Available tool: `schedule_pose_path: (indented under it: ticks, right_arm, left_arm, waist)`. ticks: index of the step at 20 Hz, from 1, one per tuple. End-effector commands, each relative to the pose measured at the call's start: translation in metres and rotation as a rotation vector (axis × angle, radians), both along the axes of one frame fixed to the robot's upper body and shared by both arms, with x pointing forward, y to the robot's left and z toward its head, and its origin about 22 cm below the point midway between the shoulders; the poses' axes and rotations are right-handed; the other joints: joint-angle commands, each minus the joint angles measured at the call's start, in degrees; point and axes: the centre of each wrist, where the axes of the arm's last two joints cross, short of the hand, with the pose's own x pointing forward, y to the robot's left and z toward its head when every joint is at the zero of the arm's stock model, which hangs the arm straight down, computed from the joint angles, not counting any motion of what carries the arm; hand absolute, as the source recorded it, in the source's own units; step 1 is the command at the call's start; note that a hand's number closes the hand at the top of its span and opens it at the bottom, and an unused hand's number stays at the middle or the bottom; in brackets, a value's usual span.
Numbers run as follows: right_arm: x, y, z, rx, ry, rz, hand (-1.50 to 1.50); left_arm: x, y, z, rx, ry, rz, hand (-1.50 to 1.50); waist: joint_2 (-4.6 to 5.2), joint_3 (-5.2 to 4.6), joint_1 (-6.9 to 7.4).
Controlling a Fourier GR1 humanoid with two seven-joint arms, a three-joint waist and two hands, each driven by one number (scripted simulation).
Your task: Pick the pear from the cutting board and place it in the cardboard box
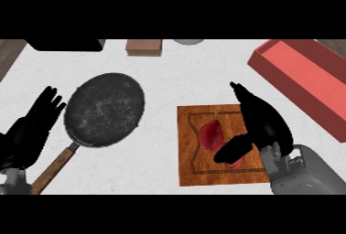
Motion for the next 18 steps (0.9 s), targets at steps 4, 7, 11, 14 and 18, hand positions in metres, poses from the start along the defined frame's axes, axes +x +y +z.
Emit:
schedule_pose_path:
  ticks: [4,7,11,14,18]
  right_arm:
    - [0.009,0.022,-0.017,-0.099,0.153,-0.113,-1.50]
    - [0.015,0.021,-0.020,-0.095,0.145,-0.095,-1.50]
    - [0.000,0.025,-0.013,-0.086,0.103,-0.074,-1.50]
    - [0.020,0.037,-0.018,-0.104,0.094,-0.093,-1.50]
    - [0.021,0.049,-0.012,-0.148,0.108,-0.069,-1.50]
  left_arm:
    - [-0.006,0.007,0.000,-0.006,-0.007,-0.004,0.00]
    - [0.008,0.019,0.012,-0.009,-0.009,0.023,0.00]
    - [-0.003,0.012,0.008,0.012,-0.003,-0.003,0.00]
    - [-0.016,-0.006,0.004,-0.007,-0.003,0.003,0.00]
    - [-0.002,0.010,0.011,0.009,0.002,-0.003,0.00]
  waist:
    - [0.07,0.08,-0.23]
    - [0.13,0.10,-0.65]
    - [-0.03,0.12,-0.76]
    - [-0.01,0.12,-0.11]
    - [0.03,0.08,-0.39]
